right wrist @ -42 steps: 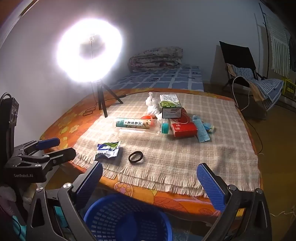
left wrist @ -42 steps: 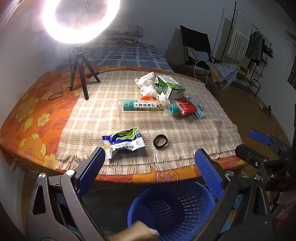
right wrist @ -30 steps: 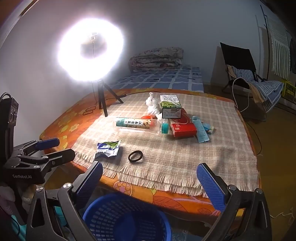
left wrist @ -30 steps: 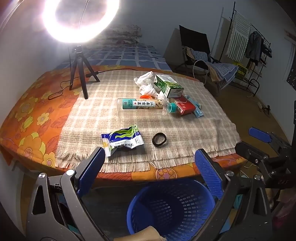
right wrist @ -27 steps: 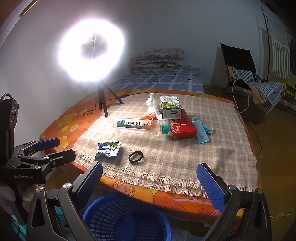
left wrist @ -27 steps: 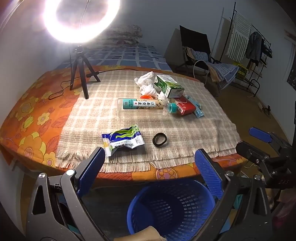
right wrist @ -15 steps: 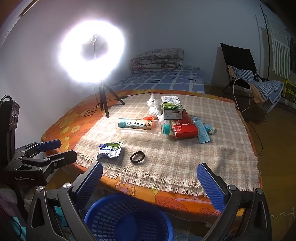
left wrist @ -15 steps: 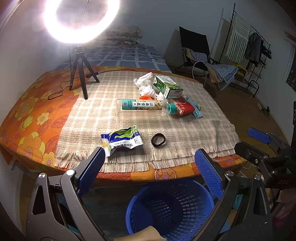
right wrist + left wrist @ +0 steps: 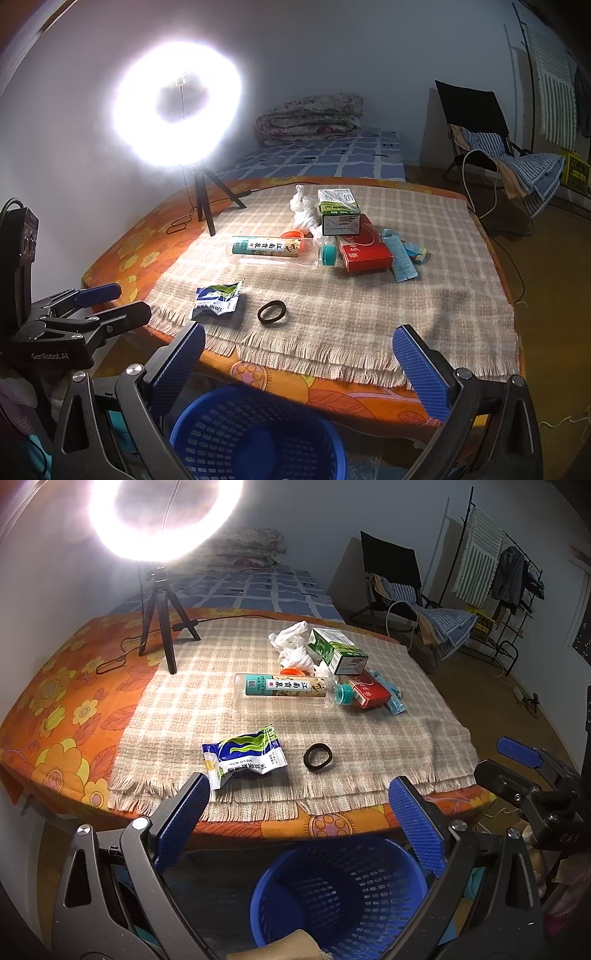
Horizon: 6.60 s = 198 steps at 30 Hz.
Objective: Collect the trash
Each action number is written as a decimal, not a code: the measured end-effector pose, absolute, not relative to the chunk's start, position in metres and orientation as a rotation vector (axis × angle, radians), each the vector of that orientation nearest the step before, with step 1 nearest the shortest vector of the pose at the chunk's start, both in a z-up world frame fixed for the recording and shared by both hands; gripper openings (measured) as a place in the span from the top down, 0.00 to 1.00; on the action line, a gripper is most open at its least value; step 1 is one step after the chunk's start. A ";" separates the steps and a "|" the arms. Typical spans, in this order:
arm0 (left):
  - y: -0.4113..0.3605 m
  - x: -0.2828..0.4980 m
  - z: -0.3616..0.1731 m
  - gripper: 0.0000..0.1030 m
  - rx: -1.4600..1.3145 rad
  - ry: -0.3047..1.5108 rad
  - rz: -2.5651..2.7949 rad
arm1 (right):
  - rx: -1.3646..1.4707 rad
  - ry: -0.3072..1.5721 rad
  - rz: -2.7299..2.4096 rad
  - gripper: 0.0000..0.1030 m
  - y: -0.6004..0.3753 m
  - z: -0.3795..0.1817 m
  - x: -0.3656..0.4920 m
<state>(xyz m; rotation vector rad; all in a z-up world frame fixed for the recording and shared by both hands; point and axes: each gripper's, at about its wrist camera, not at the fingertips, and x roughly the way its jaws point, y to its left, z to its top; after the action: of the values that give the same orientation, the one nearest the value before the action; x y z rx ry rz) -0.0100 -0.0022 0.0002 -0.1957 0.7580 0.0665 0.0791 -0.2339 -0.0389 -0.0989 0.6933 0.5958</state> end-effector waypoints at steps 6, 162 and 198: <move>-0.002 -0.010 0.001 0.03 -0.197 0.759 0.067 | -0.097 0.695 0.597 0.00 -0.235 -0.039 0.079; -0.003 0.061 -0.060 0.81 0.130 0.945 -0.149 | -0.082 0.995 0.721 0.99 -0.179 -0.107 0.179; -0.082 -0.081 -0.109 0.81 0.071 1.066 -0.184 | -0.108 1.150 0.804 0.99 -0.260 -0.149 0.018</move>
<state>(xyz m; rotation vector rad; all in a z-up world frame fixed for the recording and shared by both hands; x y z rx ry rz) -0.0806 -0.0817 -0.1091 0.0712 1.0659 -0.1835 0.0175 -0.2602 -0.1489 -0.1081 1.1497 0.8037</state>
